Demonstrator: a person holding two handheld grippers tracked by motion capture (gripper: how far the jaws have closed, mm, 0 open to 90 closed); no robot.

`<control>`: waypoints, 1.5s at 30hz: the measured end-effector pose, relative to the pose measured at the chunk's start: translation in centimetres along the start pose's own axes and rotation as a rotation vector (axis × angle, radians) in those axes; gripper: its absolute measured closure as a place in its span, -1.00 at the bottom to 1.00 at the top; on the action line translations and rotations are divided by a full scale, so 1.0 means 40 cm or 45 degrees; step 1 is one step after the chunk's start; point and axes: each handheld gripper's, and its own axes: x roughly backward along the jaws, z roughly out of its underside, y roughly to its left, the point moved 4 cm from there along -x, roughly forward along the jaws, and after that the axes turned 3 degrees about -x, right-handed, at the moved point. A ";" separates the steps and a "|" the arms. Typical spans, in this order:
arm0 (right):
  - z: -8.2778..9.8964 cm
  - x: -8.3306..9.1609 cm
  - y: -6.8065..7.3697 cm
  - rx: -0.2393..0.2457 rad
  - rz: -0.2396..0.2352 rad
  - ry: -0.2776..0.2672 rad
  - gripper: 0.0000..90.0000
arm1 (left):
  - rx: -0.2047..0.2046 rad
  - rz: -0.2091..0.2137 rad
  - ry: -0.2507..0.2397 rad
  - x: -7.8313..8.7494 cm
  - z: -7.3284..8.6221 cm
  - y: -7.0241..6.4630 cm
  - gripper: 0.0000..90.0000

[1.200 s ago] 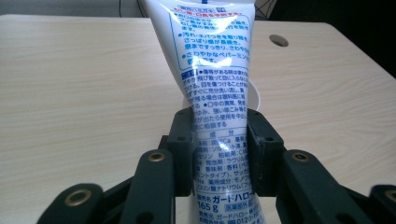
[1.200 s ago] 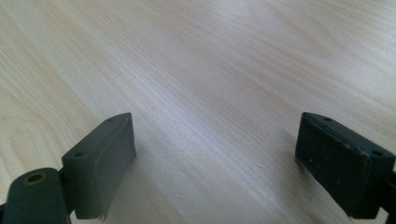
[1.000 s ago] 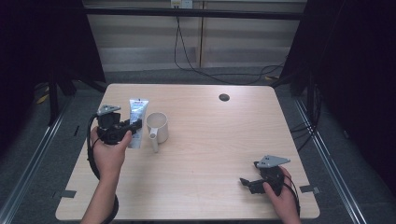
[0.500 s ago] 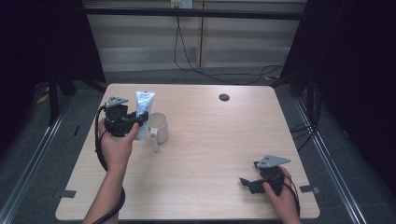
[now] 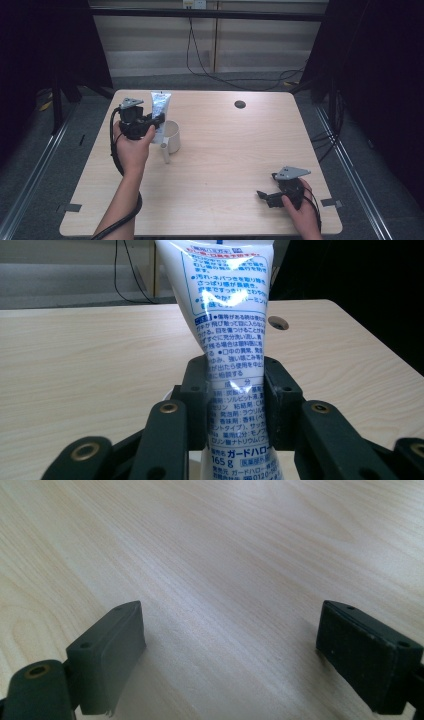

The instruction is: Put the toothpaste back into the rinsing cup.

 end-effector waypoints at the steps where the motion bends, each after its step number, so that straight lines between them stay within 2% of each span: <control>1: 0.000 0.000 0.000 0.000 0.000 0.000 -0.74 | 0.000 0.000 0.000 0.000 0.000 0.000 0.51; 15: 0.000 0.000 0.000 -0.001 0.000 0.000 -0.74 | 0.009 -0.004 -0.009 -0.044 -0.014 0.001 0.51; 31: 0.000 0.000 0.000 -0.002 -0.001 0.000 -0.74 | -0.025 -0.009 -0.014 -0.092 -0.023 -0.006 0.51; 42: 0.000 0.000 0.000 -0.001 0.000 0.000 -0.74 | -0.013 -0.015 -0.019 -0.117 -0.019 -0.009 0.50; 45: 0.000 0.000 0.000 -0.001 0.000 0.000 -0.74 | 0.004 -0.014 -0.033 -0.122 -0.019 -0.007 0.50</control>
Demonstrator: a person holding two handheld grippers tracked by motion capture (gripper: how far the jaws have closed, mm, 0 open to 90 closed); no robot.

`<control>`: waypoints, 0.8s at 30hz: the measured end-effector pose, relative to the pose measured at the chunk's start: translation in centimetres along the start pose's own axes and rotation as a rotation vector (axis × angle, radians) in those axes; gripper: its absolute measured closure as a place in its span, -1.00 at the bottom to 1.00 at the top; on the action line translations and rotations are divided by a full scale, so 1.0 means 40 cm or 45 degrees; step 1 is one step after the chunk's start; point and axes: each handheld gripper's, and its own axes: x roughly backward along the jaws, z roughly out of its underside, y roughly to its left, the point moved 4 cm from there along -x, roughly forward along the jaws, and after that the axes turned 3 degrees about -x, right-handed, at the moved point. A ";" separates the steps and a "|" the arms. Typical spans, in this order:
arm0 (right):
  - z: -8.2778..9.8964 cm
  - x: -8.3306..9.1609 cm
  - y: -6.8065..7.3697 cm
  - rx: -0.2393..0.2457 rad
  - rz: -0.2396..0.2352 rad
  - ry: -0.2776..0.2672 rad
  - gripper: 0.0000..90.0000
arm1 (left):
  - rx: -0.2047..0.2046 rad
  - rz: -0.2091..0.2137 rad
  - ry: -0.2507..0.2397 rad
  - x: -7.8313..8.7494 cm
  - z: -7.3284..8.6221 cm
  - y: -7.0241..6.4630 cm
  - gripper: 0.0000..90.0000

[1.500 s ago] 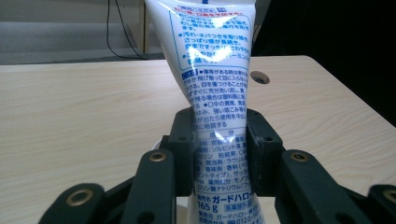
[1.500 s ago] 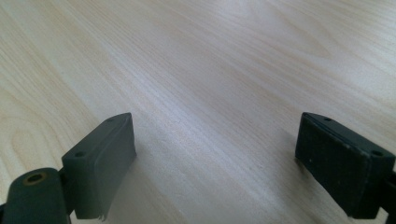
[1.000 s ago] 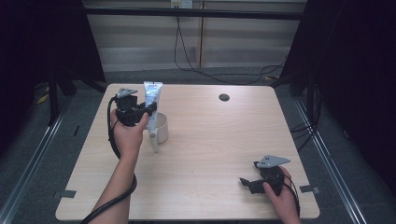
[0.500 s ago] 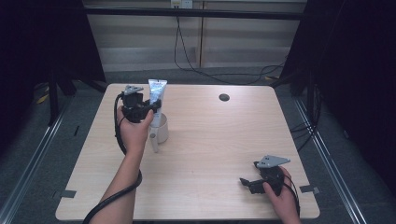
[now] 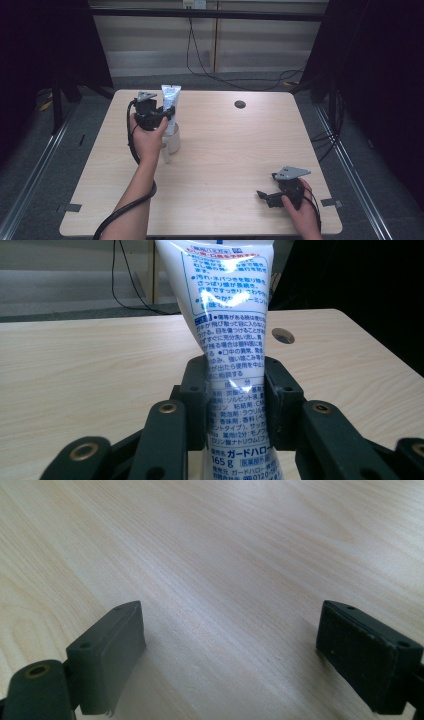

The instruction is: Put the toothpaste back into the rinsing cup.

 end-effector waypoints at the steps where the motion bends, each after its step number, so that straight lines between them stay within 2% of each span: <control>1: 0.000 0.000 0.000 0.000 0.000 0.000 -0.74 | -0.004 0.001 0.001 -0.003 -0.001 0.003 0.50; 11: 0.000 0.000 0.000 0.001 0.000 0.000 -0.74 | -0.017 -0.026 -0.015 -0.026 -0.001 0.013 0.49; 24: 0.000 0.000 0.000 0.001 0.001 0.000 -0.74 | -0.010 -0.043 0.006 -0.043 0.031 0.027 0.46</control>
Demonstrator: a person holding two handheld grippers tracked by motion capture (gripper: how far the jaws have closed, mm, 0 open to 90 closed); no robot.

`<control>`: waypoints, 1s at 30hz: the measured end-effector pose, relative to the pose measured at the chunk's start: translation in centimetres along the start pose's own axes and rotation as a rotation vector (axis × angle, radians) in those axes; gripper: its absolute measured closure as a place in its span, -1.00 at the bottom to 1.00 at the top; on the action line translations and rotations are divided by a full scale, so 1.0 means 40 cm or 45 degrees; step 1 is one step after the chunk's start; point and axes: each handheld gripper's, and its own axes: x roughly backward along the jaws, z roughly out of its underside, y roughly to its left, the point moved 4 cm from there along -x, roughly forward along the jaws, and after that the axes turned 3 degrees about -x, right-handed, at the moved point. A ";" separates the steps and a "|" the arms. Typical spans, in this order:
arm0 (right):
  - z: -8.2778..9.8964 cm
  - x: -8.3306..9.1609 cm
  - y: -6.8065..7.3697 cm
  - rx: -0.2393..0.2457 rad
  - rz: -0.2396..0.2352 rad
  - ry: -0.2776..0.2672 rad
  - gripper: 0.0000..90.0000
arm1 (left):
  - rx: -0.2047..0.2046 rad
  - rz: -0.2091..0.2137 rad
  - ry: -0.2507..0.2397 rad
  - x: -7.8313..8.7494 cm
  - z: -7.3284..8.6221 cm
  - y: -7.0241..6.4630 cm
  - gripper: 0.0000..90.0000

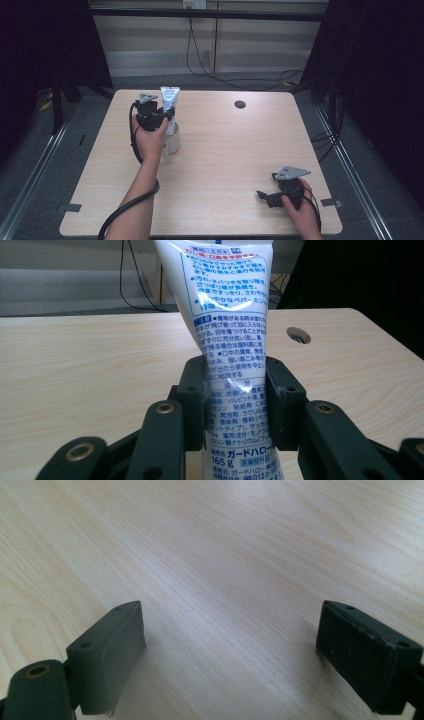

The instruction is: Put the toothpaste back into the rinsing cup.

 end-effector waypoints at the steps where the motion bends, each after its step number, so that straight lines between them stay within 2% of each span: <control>1: 0.000 0.000 0.000 0.001 0.003 0.001 -0.74 | -0.004 -0.004 -0.003 0.000 0.002 0.001 0.46; 15: 0.000 0.000 0.000 0.000 0.002 0.002 -0.73 | -0.019 -0.012 0.007 -0.006 0.021 0.005 0.44; 21: 0.000 0.000 0.000 0.001 0.003 0.001 -0.74 | -0.024 -0.016 0.023 -0.010 0.041 0.004 0.43; 30: 0.000 0.000 0.000 0.002 0.000 0.002 -0.74 | -0.028 -0.018 0.029 -0.006 0.041 0.003 0.42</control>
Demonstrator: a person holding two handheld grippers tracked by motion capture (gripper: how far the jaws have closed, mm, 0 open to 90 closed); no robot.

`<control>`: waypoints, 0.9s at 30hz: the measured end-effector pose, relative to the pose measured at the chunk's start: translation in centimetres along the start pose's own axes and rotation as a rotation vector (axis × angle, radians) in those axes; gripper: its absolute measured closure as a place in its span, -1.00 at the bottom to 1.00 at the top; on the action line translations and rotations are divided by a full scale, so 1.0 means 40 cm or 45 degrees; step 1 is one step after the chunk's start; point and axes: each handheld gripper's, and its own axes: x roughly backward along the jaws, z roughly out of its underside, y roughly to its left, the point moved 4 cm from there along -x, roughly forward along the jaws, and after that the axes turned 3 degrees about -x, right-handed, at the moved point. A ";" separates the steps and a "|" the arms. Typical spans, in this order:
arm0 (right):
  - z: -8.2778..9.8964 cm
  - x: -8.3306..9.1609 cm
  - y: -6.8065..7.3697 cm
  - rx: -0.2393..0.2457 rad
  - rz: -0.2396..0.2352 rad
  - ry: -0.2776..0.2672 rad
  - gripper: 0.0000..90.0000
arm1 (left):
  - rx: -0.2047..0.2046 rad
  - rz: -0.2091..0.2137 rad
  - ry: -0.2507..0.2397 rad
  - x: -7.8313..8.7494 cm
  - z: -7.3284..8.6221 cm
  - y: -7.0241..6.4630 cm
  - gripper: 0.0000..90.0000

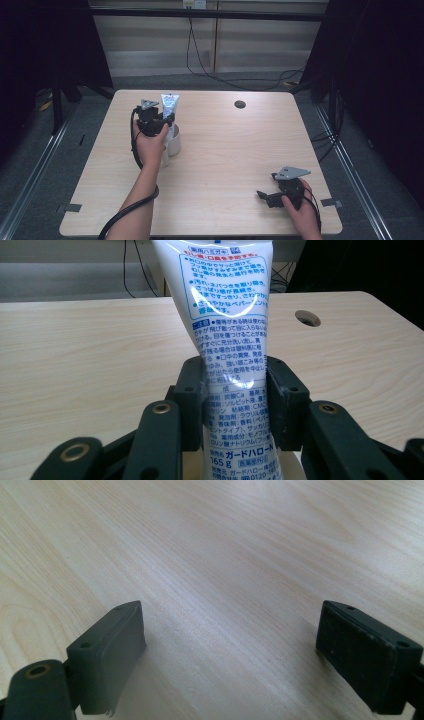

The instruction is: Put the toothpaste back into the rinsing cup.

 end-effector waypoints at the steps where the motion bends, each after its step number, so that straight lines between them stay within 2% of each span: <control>1: 0.000 0.000 0.000 0.000 0.000 0.000 -0.74 | -0.001 0.002 0.001 0.001 0.000 0.000 0.42; 18: 0.000 0.000 0.000 0.000 0.000 0.000 -0.74 | -0.002 -0.001 0.030 0.014 0.010 0.006 0.39; 27: 0.000 0.000 0.000 0.000 0.000 0.000 -0.74 | 0.008 0.005 0.055 0.016 0.034 0.004 0.39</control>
